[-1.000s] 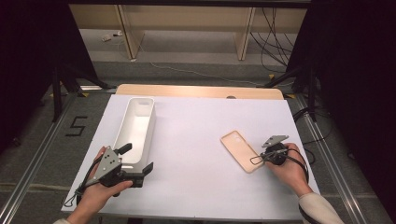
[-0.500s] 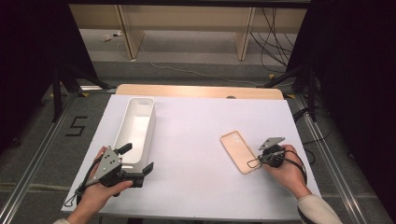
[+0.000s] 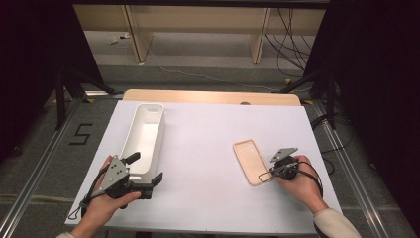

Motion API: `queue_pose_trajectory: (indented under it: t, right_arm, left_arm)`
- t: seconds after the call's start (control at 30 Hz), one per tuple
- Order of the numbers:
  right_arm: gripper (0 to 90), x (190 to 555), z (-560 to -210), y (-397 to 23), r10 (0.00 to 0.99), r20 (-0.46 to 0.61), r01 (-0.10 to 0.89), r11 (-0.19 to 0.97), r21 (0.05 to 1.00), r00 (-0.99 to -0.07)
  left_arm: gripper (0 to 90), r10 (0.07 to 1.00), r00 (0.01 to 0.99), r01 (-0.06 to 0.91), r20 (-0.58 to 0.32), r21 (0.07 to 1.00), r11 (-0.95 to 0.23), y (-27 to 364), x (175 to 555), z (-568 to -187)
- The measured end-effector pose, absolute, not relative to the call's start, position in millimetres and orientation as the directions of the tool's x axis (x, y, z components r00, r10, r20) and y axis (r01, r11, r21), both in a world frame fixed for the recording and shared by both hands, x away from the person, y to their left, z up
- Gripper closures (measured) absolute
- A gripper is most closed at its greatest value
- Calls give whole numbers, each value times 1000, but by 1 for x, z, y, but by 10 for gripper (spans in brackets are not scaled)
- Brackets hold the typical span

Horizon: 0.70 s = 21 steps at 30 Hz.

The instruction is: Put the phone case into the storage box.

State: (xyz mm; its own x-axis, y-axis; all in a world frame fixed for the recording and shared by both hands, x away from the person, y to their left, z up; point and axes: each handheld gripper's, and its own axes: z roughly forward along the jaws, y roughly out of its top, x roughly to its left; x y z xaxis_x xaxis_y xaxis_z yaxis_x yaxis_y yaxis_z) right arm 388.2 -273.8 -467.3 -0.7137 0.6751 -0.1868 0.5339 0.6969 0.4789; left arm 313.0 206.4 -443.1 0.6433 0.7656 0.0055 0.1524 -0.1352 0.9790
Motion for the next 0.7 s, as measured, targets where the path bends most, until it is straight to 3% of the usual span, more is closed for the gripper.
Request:
queue_pose_trajectory:
  t: [0.7]
  right_arm:
    - [900, 383, -467, -263, 657, -174, 519, 707, 481, -734]
  left_arm:
    - [2, 766, 642, 153, 5, 979, -135, 207, 313, -443]
